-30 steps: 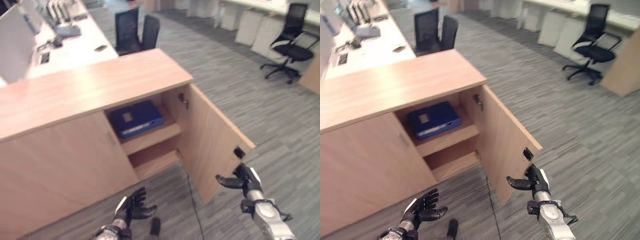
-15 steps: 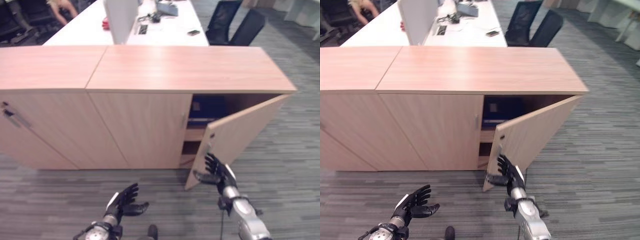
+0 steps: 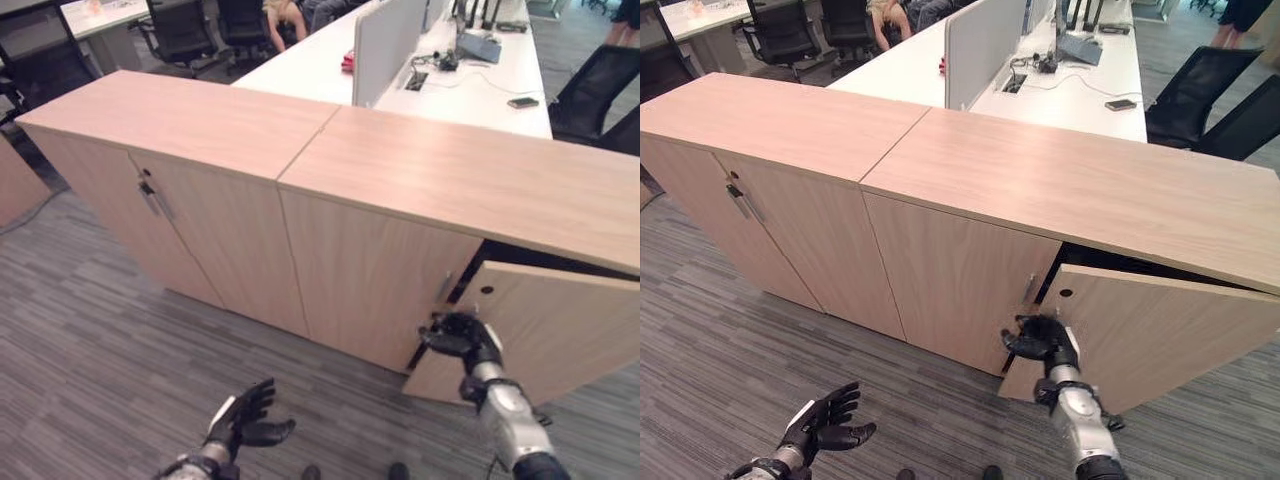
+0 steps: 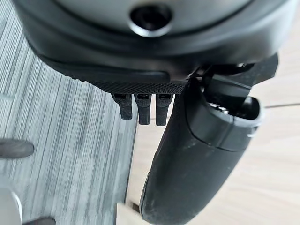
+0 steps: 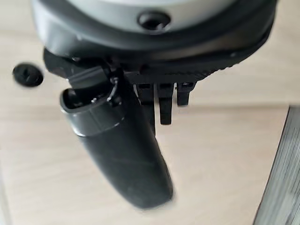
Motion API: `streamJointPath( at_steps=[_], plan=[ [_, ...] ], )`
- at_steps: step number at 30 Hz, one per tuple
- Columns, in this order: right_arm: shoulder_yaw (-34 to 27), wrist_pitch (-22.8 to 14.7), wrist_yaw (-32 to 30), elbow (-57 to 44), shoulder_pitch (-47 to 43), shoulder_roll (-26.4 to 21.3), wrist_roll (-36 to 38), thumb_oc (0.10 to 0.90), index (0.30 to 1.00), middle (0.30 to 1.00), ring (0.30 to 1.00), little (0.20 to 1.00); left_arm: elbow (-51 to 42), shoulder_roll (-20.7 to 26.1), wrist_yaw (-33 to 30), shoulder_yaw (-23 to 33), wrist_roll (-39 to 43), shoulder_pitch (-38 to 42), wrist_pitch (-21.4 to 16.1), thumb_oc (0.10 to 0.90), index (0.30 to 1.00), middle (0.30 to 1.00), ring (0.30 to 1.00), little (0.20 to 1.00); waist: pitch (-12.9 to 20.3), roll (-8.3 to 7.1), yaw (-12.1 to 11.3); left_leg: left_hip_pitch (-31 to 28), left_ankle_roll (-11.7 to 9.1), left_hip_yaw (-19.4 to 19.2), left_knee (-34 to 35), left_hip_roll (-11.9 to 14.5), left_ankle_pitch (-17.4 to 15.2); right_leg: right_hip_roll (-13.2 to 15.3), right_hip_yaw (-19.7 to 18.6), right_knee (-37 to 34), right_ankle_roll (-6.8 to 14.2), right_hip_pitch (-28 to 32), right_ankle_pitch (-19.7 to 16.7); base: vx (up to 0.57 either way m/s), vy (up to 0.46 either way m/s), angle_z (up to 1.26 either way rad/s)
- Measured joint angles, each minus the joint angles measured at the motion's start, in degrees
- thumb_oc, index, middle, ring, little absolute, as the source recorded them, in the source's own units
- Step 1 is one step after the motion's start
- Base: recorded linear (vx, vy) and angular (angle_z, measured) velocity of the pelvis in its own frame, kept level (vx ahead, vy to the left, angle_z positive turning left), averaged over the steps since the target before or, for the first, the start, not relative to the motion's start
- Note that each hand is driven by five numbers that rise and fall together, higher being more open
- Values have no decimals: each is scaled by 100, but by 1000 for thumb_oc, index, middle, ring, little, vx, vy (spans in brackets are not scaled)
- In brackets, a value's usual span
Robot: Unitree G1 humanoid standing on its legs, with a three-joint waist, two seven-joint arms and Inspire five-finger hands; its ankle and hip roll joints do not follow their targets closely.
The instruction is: Put the empty folder in the office cabinet
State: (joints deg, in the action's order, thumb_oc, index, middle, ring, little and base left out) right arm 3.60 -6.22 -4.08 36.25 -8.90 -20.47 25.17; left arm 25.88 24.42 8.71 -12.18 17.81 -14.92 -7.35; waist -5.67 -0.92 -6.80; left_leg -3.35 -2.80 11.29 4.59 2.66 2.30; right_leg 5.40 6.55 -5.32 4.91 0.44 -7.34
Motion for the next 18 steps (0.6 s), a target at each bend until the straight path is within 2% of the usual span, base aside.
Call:
streamJointPath(
  at_steps=[3,4,7,14,18],
  plan=[
    [-218,-2,-288,339,-271,-90,250,800,900,900,900,900,-221,0,89,-44,3,22,-6,800,900,900,900,900,-6,-16,-24,-31,-26,-6,0,47,-13,-33,15,24,3,34,17,54,-72,2],
    [-376,3,-347,811,-557,-370,448,800,900,900,900,900,-241,15,157,-107,6,85,-6,800,900,900,900,900,-7,-13,-1,-86,-32,-9,3,27,-17,-15,28,-9,10,90,39,29,-71,0],
    [-618,0,-476,1263,-761,-934,702,800,900,900,900,900,-286,129,196,-117,189,73,-7,800,900,900,900,900,-6,-45,22,-125,-36,-13,24,14,-28,0,30,-10,33,130,130,16,-71,0],
    [-700,6,-465,1402,-782,-1281,872,800,900,900,900,900,-292,214,209,-115,229,7,52,800,900,900,900,900,26,9,179,-142,-35,-62,23,33,-37,-7,49,-10,-2,121,122,6,-58,-4],
    [-616,29,-310,2031,-1163,-1466,879,800,900,900,900,900,-290,217,248,-120,242,9,73,800,900,900,900,900,68,79,203,-169,-31,-135,20,33,-43,-2,18,-11,-11,114,113,-8,-37,-8]
  ],
)
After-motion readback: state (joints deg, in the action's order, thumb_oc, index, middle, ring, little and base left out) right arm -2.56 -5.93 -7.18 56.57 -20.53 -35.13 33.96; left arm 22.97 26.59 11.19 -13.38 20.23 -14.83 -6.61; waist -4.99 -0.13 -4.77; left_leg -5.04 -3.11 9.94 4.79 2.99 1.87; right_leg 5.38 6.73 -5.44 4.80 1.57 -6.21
